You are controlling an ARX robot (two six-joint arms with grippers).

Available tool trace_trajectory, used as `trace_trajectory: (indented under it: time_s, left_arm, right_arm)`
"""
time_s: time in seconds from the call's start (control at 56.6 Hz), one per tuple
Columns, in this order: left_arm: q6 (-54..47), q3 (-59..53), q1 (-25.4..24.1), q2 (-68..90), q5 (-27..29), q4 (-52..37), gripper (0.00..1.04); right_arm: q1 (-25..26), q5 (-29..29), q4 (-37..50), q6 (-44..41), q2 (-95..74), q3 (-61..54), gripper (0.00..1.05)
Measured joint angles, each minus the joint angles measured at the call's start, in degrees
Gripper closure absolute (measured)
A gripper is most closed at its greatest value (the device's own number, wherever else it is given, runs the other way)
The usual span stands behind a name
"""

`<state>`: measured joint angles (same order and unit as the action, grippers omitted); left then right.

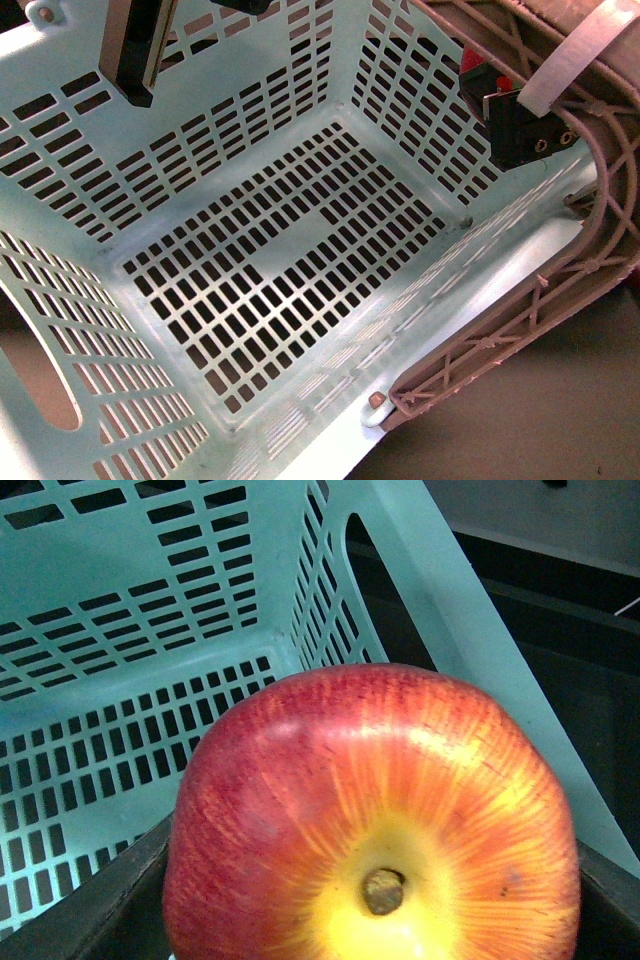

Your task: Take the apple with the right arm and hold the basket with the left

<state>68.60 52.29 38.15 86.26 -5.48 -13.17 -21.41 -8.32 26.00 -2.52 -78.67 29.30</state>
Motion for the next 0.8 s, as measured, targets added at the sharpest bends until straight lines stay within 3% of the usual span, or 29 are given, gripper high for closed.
trace_trajectory:
  time_s: [0.053, 0.318, 0.636, 0.795]
  left_arm:
    - [0.00, 0.00, 0.00, 0.00, -0.02, 0.00, 0.89]
    - [-0.13, 0.02, 0.02, 0.22, 0.28, 0.02, 0.89]
    - [-0.13, 0.02, 0.02, 0.22, -0.11, 0.00, 0.89]
    - [-0.15, 0.02, 0.02, 0.22, -0.09, 0.00, 0.89]
  right_arm:
    - [0.00, -0.28, -0.02, 0.17, 0.00, 0.04, 0.07]
    - [1.79, -2.54, -2.23, 0.17, 3.82, 0.15, 0.09]
    - [9.05, -8.55, -11.67, 2.78, 20.52, -2.14, 0.09]
    - [9.90, -10.12, -12.68, 3.43, 24.39, -3.13, 0.09]
